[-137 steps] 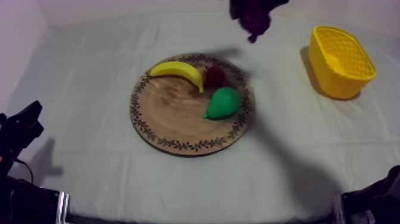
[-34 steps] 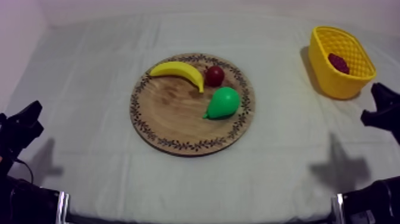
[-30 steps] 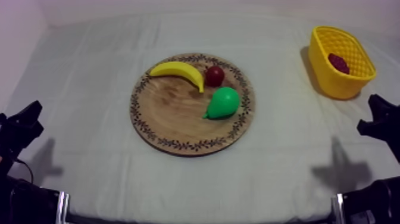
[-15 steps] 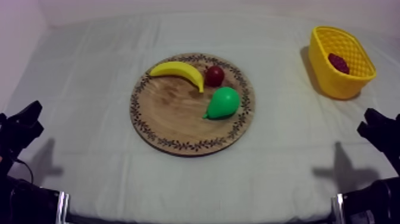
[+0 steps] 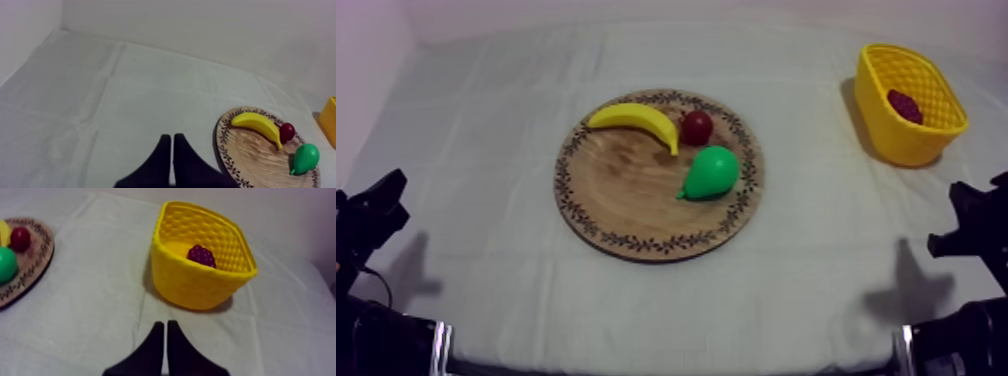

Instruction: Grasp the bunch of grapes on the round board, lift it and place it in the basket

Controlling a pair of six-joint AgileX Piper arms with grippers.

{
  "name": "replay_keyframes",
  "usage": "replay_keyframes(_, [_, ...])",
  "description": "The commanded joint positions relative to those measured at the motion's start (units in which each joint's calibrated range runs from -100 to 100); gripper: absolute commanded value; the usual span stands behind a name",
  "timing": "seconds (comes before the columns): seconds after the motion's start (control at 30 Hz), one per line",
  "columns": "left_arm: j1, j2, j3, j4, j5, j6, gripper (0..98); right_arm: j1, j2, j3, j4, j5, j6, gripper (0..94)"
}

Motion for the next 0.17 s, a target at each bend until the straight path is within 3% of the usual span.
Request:
replay_keyframes(0.0, [0.0, 0.0, -0.02, -0.04, -0.05, -0.01, 0.1, 0.01, -0.01, -0.03, -0.08, 0.07, 0.93, 0.2])
replay_keyframes(0.13, [0.0, 0.0, -0.02, -0.04, -0.05, -0.01, 0.1, 0.01, -0.01, -0.03, -0.08, 0.07, 0.75, 0.2])
